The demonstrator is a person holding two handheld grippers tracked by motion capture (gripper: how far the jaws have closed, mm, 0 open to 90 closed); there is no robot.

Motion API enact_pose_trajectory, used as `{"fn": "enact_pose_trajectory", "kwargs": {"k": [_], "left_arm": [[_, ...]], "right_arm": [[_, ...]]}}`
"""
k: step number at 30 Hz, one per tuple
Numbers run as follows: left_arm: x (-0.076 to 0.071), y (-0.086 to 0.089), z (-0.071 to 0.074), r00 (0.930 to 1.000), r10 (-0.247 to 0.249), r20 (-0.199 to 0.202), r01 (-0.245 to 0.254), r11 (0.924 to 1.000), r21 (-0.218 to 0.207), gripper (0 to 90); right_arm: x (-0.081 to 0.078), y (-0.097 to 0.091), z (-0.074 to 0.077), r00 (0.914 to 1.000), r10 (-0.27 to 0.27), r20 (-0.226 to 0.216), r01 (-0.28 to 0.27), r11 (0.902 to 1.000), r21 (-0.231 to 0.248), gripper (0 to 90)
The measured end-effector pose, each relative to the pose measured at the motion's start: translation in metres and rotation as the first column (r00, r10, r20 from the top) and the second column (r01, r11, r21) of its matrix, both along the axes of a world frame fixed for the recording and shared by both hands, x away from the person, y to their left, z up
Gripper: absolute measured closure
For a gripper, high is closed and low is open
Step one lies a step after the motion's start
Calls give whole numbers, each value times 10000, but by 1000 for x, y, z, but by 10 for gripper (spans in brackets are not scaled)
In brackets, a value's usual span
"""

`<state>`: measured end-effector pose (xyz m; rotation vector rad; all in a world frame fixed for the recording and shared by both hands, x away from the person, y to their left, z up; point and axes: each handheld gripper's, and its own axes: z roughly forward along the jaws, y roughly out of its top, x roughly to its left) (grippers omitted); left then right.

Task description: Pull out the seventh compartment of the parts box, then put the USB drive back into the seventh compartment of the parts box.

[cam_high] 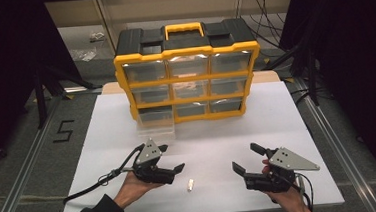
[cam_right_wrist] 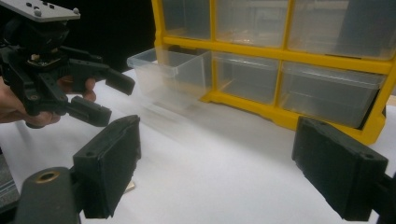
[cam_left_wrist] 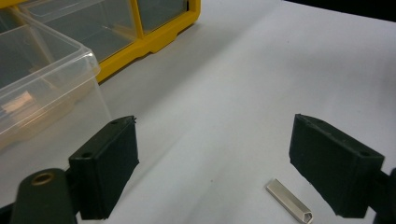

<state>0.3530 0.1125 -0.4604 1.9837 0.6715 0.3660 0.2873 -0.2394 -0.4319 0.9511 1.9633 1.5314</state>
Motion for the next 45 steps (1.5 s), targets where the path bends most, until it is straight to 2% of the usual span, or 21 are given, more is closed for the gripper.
{"fn": "enact_pose_trajectory", "kwargs": {"k": [11,13,14,15,16,19,25,27,31,35,40,45], "left_arm": [[-10,-4,2,9995,-75,299,55,9978,653,174],[-17,-11,3,9968,-209,772,115,9927,1203,173],[-20,-14,5,9974,-368,617,291,9923,1203,173],[-21,-16,6,9988,-440,208,417,9940,1013,173],[-22,-18,7,9989,-468,46,462,9948,909,172],[-26,-25,7,9987,-449,257,405,9875,1526,172],[-32,-38,9,9979,-599,242,536,9767,2078,171],[-33,-42,8,9979,-645,110,607,9752,2126,173],[-32,-48,4,9980,-628,-100,633,9651,2543,173],[-30,-54,-3,9974,-614,-388,705,9473,3124,174],[-25,-59,-10,9948,-507,-880,793,9288,3619,198],[-22,-61,-15,9919,-560,-1141,947,9244,3696,229]], "right_arm": [[1,1,0,10000,26,-2,-26,10000,19,164],[0,1,0,10000,42,3,-42,10000,5,164],[1,1,0,10000,46,4,-46,10000,4,164],[1,1,0,10000,40,-2,-40,10000,12,164],[1,1,0,10000,41,-5,-41,10000,9,164],[0,1,0,10000,47,4,-47,10000,5,164],[1,1,0,10000,44,-1,-44,10000,2,164],[1,2,-1,10000,38,-17,-38,10000,2,164],[1,2,-1,10000,36,-22,-36,10000,1,164],[1,2,-1,10000,36,-20,-36,10000,-7,164],[1,2,-1,10000,35,-23,-35,10000,1,164],[1,2,-1,10000,43,-29,-43,10000,-7,164]]}}
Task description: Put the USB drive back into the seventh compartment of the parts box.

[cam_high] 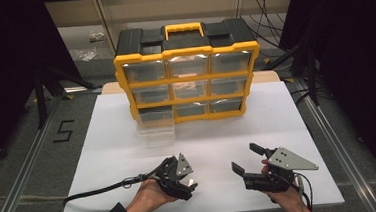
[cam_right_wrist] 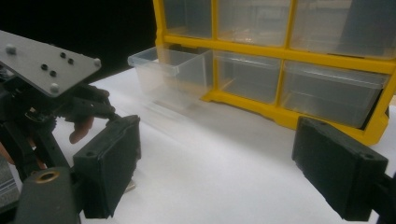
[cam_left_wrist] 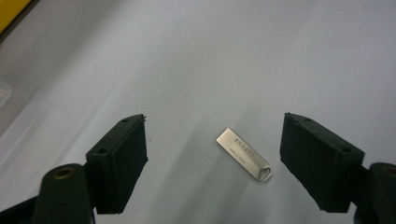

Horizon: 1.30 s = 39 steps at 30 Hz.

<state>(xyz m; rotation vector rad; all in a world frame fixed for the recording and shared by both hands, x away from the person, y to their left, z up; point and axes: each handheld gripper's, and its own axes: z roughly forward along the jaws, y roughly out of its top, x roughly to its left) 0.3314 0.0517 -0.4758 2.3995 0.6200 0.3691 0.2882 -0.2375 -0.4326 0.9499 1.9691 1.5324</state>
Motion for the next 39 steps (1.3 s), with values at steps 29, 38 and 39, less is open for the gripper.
{"fn": "enact_pose_trajectory", "kwargs": {"k": [29,38,39], "left_arm": [[2,-2,-14,9954,-801,-530,831,9949,567,581],[4,0,-13,9908,-980,-934,1031,9933,522,718],[4,0,-13,9906,-986,-953,1038,9933,512,728]], "right_arm": [[0,0,0,10000,12,20,-12,10000,7,165],[0,0,0,10000,24,20,-24,10000,-3,165],[0,0,0,10000,22,26,-22,10000,-5,165]]}}
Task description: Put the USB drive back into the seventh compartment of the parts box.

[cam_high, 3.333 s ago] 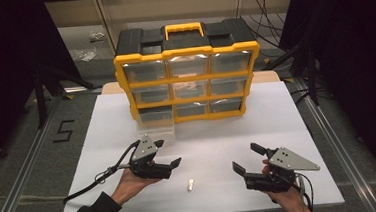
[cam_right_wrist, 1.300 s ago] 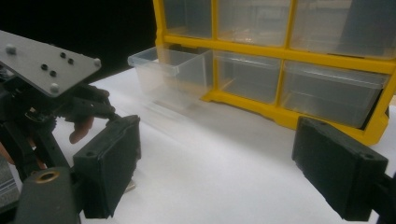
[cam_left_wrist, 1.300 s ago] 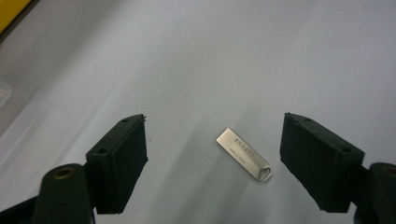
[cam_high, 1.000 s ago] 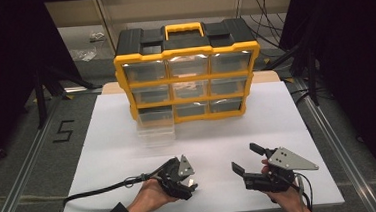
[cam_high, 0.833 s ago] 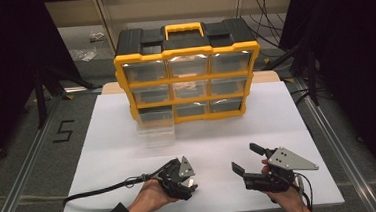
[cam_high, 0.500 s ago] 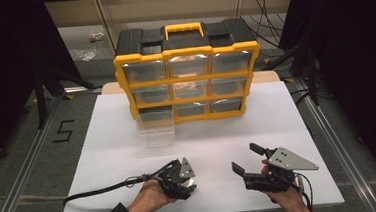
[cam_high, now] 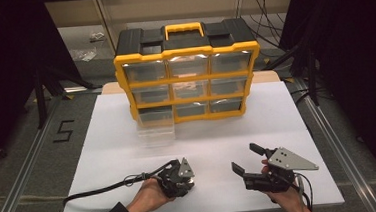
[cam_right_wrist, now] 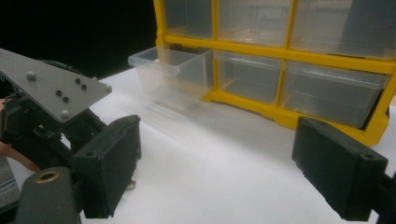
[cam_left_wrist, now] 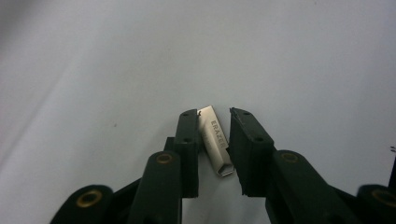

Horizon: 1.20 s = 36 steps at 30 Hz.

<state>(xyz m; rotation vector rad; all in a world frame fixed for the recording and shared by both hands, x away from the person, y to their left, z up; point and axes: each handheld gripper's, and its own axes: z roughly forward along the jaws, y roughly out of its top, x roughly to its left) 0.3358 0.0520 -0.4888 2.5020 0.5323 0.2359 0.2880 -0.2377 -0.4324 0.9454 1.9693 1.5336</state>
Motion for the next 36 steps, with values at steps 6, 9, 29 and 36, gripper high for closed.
{"fn": "enact_pose_trajectory", "kwargs": {"k": [6,9,29,36], "left_arm": [[1,1,0,9999,-21,-159,20,10000,-35,773],[0,1,0,10000,-48,-87,48,10000,-55,780],[8,15,17,9996,290,-21,-291,9934,-1110,784],[12,23,30,9965,745,389,-668,9829,-1716,783]], "right_arm": [[0,0,0,10000,2,17,-2,10000,-6,165],[0,0,0,10000,3,23,-3,10000,-5,165],[0,0,0,10000,-3,-9,3,10000,-4,165],[0,0,0,10000,-5,-6,5,10000,-1,165]]}}
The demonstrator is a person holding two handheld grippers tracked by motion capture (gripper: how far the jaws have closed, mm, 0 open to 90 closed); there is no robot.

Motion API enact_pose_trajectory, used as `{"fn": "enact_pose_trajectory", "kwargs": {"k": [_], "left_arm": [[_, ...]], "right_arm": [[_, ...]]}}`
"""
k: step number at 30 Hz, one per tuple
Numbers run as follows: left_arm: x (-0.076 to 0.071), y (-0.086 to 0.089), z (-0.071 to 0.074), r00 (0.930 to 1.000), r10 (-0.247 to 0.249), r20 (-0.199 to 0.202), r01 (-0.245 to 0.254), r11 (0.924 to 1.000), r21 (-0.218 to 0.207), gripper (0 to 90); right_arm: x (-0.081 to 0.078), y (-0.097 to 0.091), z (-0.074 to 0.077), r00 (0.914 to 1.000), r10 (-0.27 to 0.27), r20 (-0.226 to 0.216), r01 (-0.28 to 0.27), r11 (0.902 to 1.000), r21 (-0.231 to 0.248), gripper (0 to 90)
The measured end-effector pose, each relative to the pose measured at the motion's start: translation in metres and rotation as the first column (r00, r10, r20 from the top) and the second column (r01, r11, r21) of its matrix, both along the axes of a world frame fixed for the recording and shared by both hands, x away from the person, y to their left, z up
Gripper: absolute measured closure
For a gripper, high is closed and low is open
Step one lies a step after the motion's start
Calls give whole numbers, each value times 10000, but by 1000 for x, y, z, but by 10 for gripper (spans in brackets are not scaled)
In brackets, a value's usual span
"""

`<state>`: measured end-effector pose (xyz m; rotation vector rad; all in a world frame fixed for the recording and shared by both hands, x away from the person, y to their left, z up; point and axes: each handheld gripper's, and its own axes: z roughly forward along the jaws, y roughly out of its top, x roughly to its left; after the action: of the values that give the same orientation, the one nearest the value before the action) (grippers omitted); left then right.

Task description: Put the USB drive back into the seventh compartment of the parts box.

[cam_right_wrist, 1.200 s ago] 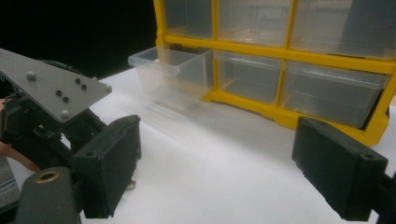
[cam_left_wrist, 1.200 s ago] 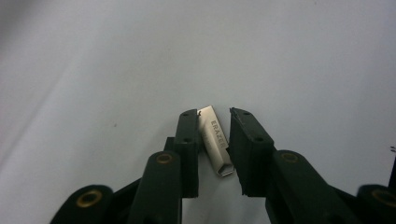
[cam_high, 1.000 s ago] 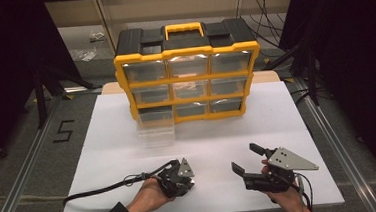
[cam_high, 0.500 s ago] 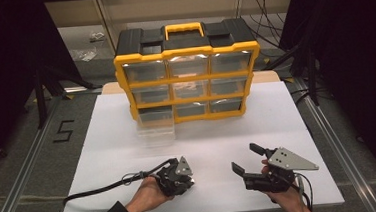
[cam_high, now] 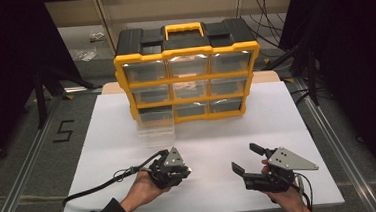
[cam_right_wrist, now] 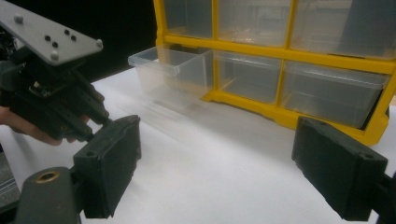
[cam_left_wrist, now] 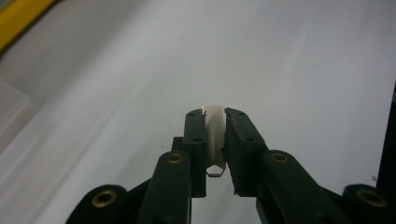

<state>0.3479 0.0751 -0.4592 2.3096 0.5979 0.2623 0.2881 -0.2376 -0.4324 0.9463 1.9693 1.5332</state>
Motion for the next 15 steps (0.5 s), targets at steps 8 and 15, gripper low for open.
{"fn": "enact_pose_trajectory", "kwargs": {"k": [8,15], "left_arm": [[3,9,13,9972,463,588,-425,9970,-643,783],[4,15,22,9874,964,1252,-801,9884,-1292,783]], "right_arm": [[0,0,0,10000,-20,-24,20,10000,-1,165],[0,0,0,10000,-40,-35,40,10000,-18,165]]}}
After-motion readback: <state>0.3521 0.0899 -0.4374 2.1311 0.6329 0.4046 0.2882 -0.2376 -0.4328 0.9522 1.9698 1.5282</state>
